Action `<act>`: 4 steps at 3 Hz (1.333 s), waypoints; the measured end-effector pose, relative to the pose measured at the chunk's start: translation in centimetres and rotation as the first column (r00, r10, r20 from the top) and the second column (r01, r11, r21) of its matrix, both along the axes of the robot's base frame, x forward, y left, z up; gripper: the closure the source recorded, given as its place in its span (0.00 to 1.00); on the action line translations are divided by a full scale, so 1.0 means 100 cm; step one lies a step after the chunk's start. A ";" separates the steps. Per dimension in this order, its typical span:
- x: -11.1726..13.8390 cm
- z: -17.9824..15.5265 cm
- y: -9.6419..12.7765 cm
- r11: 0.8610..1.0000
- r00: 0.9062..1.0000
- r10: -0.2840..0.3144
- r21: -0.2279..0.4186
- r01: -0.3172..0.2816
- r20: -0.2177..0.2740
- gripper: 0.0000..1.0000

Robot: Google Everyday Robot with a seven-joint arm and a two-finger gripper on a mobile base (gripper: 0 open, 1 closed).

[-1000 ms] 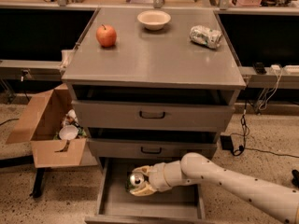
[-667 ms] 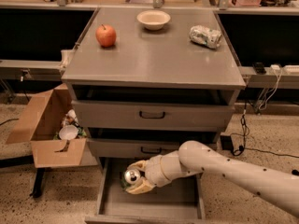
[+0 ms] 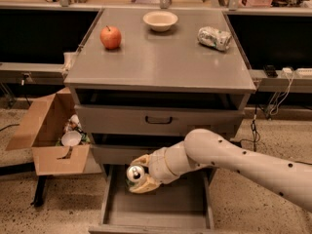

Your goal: Pick green can from bottom drawer and place on counter

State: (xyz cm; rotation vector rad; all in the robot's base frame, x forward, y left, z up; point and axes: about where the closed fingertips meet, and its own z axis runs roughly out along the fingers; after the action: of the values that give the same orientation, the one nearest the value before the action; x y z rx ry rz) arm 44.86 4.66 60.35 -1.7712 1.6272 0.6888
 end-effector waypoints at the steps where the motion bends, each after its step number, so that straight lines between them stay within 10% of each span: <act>1: -0.001 -0.004 0.001 1.000 1.000 0.000 0.006 0.000 -0.007 1.00; 3: 0.036 0.082 0.003 0.998 0.999 0.048 0.035 -0.047 -0.022 1.00; 4: 0.074 0.186 -0.009 0.997 0.998 0.058 0.052 -0.058 0.013 1.00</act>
Offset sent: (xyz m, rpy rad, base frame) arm 0.0465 0.0026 0.0732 0.0295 0.0392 0.0583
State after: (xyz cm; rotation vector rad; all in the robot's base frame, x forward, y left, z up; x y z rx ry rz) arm 52.23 3.81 78.92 -1.7872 1.5411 0.7396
